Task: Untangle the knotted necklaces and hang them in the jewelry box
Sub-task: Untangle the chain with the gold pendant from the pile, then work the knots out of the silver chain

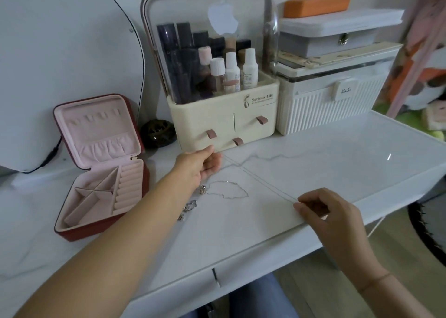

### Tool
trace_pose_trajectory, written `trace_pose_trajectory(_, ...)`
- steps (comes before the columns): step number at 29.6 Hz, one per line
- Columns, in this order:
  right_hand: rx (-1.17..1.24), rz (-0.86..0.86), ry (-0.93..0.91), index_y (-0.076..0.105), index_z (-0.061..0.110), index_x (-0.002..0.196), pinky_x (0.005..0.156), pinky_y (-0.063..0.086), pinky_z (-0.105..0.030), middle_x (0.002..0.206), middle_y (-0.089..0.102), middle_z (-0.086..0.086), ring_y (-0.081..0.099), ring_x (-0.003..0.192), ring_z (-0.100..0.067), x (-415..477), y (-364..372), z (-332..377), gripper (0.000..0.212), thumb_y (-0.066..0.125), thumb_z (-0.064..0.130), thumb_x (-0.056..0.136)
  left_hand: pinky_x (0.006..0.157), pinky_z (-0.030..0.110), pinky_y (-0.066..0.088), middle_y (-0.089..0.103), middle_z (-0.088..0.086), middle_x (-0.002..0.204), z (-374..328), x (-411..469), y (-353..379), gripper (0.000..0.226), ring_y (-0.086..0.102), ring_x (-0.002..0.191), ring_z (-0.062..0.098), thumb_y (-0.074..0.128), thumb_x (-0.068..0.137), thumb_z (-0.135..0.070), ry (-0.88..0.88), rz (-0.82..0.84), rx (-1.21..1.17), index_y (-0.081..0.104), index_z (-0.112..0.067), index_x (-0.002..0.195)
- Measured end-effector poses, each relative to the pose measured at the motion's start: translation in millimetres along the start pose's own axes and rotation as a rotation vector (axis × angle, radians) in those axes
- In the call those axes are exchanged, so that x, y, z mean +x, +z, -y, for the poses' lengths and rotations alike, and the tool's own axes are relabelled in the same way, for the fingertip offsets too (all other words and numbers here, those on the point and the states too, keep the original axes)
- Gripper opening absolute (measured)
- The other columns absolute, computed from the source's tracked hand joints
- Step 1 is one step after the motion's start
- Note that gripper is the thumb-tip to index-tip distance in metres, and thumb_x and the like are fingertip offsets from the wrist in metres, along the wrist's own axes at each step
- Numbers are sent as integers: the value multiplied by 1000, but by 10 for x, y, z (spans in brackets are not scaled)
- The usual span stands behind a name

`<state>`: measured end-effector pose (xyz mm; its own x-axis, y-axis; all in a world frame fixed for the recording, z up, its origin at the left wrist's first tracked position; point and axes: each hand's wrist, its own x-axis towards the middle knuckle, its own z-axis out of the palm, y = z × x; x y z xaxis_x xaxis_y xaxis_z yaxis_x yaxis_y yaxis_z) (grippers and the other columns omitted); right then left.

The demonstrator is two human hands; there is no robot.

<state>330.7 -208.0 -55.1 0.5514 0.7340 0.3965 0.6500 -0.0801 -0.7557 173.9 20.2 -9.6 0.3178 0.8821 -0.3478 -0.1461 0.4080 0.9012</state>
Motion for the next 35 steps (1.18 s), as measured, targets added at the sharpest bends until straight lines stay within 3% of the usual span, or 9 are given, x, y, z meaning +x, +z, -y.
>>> trace_pose_trajectory(4,-95,1,-75,64,25,73,62,44,-28,71,55,11,54,71,-11,-33,72,-32,16,76,16,78,53,24,57,69,12,81,97,39,97,9,66,52,10,62,91,-8,50,-36,13,60,0,94)
trace_pose_trajectory(7,-124,-23,-99,63,24,71,64,44,-31,71,53,12,52,71,-10,-51,108,-31,16,76,17,78,60,24,57,69,10,81,141,31,185,7,64,50,11,60,92,-8,119,-88,127,61,-4,86)
trace_pose_trajectory(13,-117,-47,-111,63,22,72,63,48,-38,72,53,14,53,70,-11,-62,135,-50,17,76,13,77,53,22,56,66,13,92,131,46,245,4,65,51,14,59,92,-8,171,-101,262,62,-6,90)
trace_pose_trajectory(16,-119,-50,-110,64,22,74,65,47,-38,72,53,13,53,70,-10,-69,137,-38,16,76,12,77,60,25,58,64,12,96,106,47,198,6,67,55,15,59,93,-11,153,-26,247,62,-7,91)
trace_pose_trajectory(20,-142,-50,-92,66,20,85,68,44,-34,71,48,11,51,71,-9,-60,135,-33,13,76,14,79,76,26,56,68,6,92,2,-64,21,21,65,75,15,52,97,-19,217,91,358,66,-3,100)
trace_pose_trajectory(24,-216,-30,-61,65,22,101,81,30,-29,84,49,13,47,78,-8,3,195,114,22,72,27,81,79,27,52,70,5,89,-113,-212,-303,26,65,75,13,46,100,-24,317,120,470,68,-11,91)
trace_pose_trajectory(27,-212,47,-183,68,22,100,82,34,-31,88,52,11,48,81,-8,172,428,430,21,73,30,81,79,28,52,72,6,90,-125,-319,-513,33,66,75,12,43,100,-30,340,124,503,68,-11,94)
trace_pose_trajectory(31,-163,275,-286,69,22,100,84,40,-32,85,52,11,48,80,-7,417,920,787,24,72,35,80,78,27,53,73,6,88,-34,-454,-685,35,67,76,13,41,101,-29,383,114,441,68,-8,95)
trace_pose_trajectory(35,-191,399,-289,70,18,102,79,36,-25,85,52,8,54,87,-18,513,1241,898,26,74,30,79,75,21,54,73,9,89,64,-512,-731,31,67,78,14,44,100,-25,418,129,379,69,-8,94)
